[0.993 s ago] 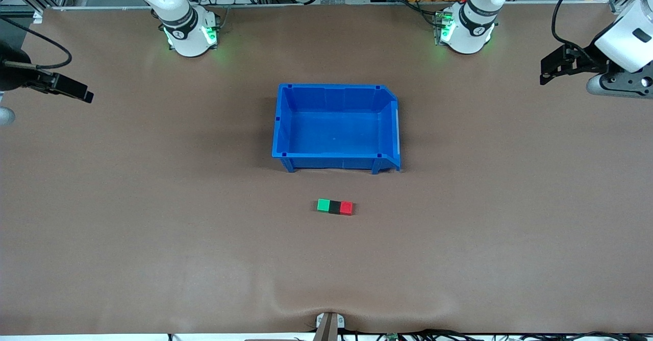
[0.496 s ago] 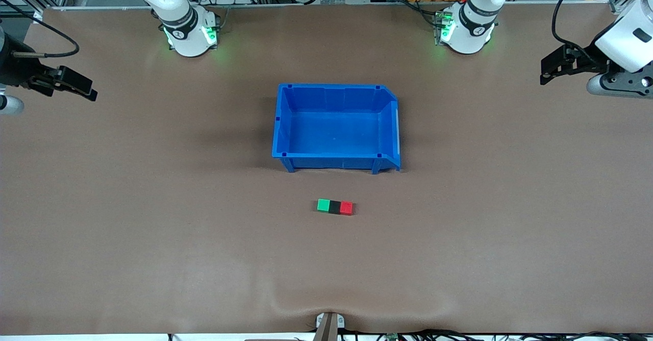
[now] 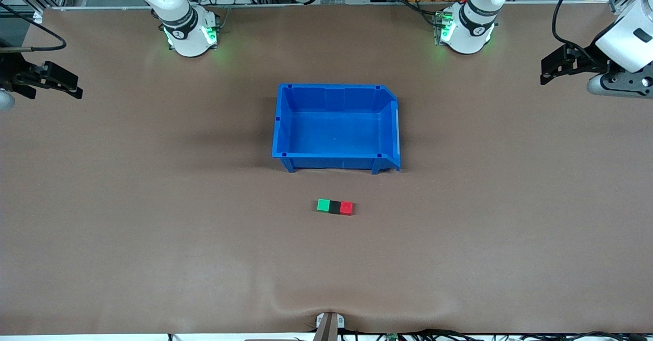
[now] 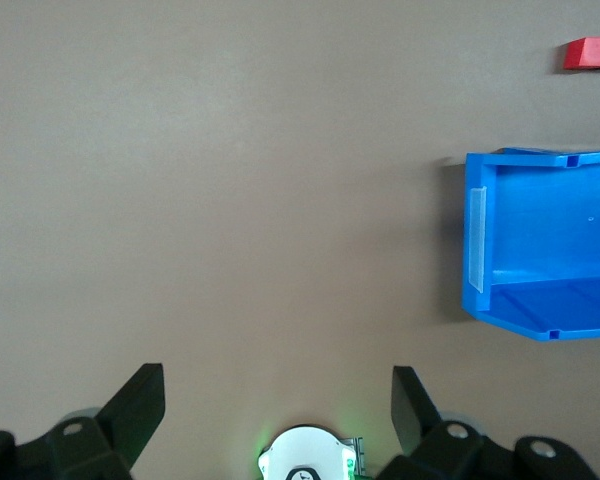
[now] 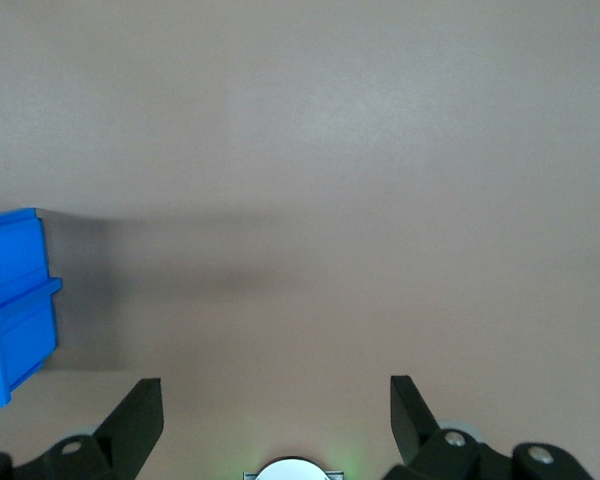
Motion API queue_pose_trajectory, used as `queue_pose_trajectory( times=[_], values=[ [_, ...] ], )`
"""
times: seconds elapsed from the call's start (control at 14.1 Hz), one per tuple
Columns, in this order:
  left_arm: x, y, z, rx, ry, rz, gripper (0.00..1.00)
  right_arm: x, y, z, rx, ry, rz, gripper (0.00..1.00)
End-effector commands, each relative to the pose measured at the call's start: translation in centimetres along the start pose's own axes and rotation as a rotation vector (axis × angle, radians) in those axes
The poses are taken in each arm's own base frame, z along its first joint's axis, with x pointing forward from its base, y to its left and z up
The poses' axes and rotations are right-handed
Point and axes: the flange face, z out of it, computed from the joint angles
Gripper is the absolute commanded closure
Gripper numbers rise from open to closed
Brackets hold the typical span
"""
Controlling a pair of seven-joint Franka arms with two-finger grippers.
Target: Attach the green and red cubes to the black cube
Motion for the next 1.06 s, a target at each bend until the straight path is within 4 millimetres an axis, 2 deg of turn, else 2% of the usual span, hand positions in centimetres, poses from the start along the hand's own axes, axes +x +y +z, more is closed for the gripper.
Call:
queue_pose_trajectory(
  times=[0.0, 0.99],
  values=[
    [-0.41, -0.18, -0.63, 0.006, -0.002, -0.006, 0.00, -0.81, 0.39, -0.46, -0.017, 0.019, -0.013, 0.00],
    [-0.36, -0.35, -0.48, 0.005, -0.006, -0.017, 0.00, -0.75, 0.42, -0.86, 0.002, 0.028, 0.003, 0.00]
  ],
)
